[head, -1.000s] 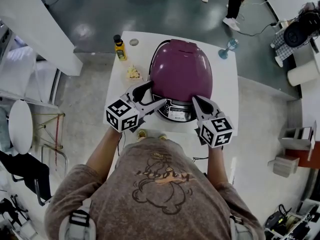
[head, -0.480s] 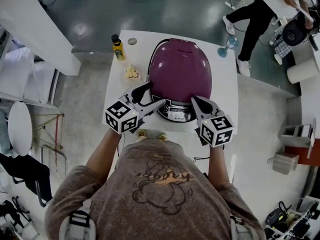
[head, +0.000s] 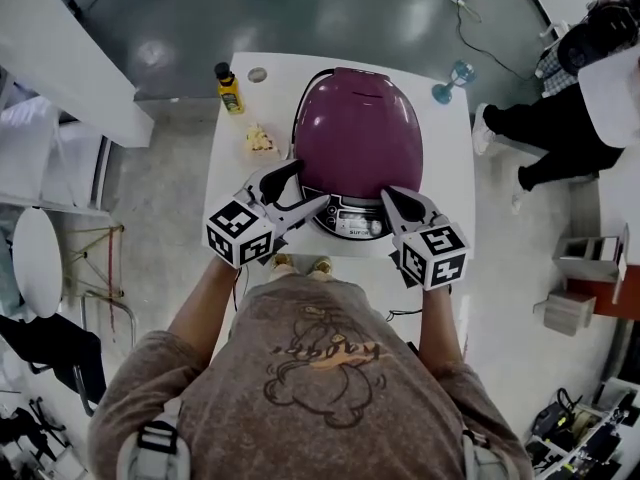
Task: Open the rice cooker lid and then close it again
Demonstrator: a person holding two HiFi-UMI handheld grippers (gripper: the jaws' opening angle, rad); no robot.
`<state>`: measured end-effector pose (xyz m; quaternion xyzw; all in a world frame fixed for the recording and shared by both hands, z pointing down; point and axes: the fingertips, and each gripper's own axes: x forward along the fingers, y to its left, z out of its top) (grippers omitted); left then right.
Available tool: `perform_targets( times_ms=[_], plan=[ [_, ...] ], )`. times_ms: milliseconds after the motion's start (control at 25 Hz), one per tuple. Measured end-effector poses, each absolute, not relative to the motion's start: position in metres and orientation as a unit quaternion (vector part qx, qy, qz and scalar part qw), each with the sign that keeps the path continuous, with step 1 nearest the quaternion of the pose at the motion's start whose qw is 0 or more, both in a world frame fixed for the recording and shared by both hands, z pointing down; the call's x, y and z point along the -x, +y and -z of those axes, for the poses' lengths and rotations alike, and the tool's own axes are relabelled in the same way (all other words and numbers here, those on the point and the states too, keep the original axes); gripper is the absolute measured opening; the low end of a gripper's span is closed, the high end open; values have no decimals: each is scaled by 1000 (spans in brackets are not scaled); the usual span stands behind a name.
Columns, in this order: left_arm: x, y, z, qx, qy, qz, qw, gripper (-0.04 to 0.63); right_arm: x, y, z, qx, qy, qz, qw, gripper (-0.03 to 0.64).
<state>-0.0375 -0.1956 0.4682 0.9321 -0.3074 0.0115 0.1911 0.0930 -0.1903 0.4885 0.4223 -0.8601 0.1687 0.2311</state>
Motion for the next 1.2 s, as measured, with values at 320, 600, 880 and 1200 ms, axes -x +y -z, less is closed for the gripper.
perform_targets(
  times_ms=[320, 600, 880, 1200],
  plan=[
    [38, -197, -469, -933, -294, -4, 207, 342, -94, -191, -491, -430, -854, -179, 231, 2],
    [41, -197, -467, -939, -276, -12, 205, 339, -94, -193, -489, -457, -843, -180, 220, 3],
    [39, -196, -469, -937, -281, -13, 207, 339, -97, -190, -489, -473, -840, -175, 200, 3],
    [39, -187, -454, -934, -287, -2, 215, 339, -109, -179, -456, -495, -852, -133, 105, 5]
  ],
)
